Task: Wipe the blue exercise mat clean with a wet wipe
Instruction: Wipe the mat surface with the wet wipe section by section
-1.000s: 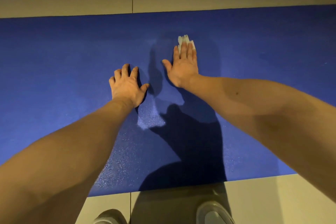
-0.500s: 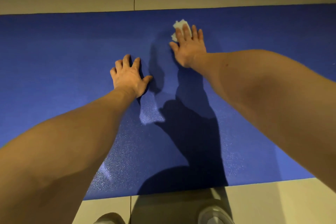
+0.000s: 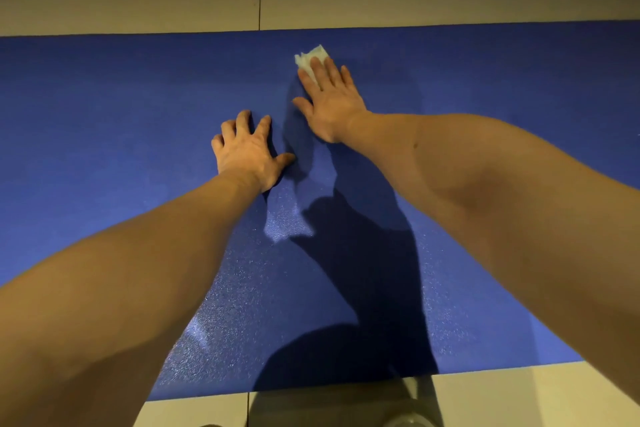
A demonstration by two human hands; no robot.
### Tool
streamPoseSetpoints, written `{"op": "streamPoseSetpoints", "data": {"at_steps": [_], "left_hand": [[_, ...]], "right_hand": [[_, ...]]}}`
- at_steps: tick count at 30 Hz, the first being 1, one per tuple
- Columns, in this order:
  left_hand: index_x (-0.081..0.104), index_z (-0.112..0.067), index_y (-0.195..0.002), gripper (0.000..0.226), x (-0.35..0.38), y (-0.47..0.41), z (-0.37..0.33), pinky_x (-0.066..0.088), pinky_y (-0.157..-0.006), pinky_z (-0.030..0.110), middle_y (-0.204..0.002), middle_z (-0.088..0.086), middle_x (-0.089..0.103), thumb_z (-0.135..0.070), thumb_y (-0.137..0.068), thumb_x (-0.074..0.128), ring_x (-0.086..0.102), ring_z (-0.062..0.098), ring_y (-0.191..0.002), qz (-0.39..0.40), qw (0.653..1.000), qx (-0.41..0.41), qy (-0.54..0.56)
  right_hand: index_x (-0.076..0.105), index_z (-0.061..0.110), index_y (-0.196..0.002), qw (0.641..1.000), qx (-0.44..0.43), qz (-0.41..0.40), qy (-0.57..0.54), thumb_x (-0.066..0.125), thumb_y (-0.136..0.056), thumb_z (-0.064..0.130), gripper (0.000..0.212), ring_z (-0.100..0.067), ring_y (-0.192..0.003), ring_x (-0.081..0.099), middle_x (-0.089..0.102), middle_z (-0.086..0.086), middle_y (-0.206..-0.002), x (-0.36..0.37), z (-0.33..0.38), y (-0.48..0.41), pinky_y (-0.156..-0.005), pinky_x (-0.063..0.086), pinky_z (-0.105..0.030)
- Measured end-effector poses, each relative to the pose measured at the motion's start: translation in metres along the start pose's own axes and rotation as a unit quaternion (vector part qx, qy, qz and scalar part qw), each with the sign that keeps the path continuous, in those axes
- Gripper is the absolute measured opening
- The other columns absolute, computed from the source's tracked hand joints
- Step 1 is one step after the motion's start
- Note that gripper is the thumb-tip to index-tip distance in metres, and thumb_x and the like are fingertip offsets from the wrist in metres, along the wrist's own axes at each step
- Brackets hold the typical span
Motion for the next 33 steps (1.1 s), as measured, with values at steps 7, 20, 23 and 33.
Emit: {"op": "streamPoseSetpoints", "data": {"at_steps": [7, 20, 23, 33], "left_hand": [[0.018, -0.032, -0.158, 0.088, -0.002, 0.003, -0.002, 0.018, -0.118, 0.050, -0.164, 0.003, 0.010, -0.072, -0.087, 0.053, 0.012, 0.034, -0.146, 0.014, 1.000, -0.010, 0.000], [0.015, -0.033, -0.158, 0.087, -0.005, 0.002, -0.008, 0.017, -0.118, 0.049, -0.165, 0.002, 0.007, -0.070, -0.089, 0.053, 0.010, 0.033, -0.146, 0.034, 0.999, -0.026, -0.007], [0.013, -0.033, -0.159, 0.087, -0.004, 0.003, -0.008, 0.018, -0.117, 0.049, -0.165, 0.002, 0.006, -0.071, -0.089, 0.051, 0.010, 0.033, -0.147, 0.035, 0.999, -0.026, -0.011], [0.007, -0.035, -0.159, 0.086, 0.001, 0.006, -0.005, 0.016, -0.118, 0.049, -0.167, -0.001, 0.000, -0.072, -0.091, 0.046, 0.006, 0.032, -0.148, 0.038, 0.999, -0.029, -0.011]], "right_hand": [[-0.010, 0.015, -0.162, 0.980, 0.194, -0.003, -0.052, 0.011, -0.103, 0.065, 0.080, -0.027, -0.156, -0.017, -0.017, -0.006, -0.170, -0.024, -0.084, -0.016, -0.125, -0.012, -0.051], [-0.002, 0.019, -0.164, 0.999, 0.018, -0.007, -0.032, 0.016, -0.106, 0.058, 0.072, -0.025, -0.156, -0.017, -0.014, -0.002, -0.171, -0.022, -0.016, -0.032, -0.125, -0.010, -0.051], [-0.008, 0.017, -0.163, 0.994, 0.096, -0.020, -0.053, 0.014, -0.105, 0.061, 0.076, -0.024, -0.156, -0.016, -0.015, -0.004, -0.170, -0.029, -0.056, -0.036, -0.125, -0.011, -0.049], [-0.007, 0.004, -0.161, 0.960, 0.249, -0.037, -0.122, 0.011, -0.105, 0.061, 0.082, -0.032, -0.156, -0.016, -0.014, -0.015, -0.169, -0.033, -0.090, -0.025, -0.126, -0.008, -0.050]]}}
Point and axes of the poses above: each hand's wrist, its own y-axis away from the middle knuckle, its own x-axis out of the palm, z = x × y, the point moved 4 cm from there along -y, towards the middle knuckle
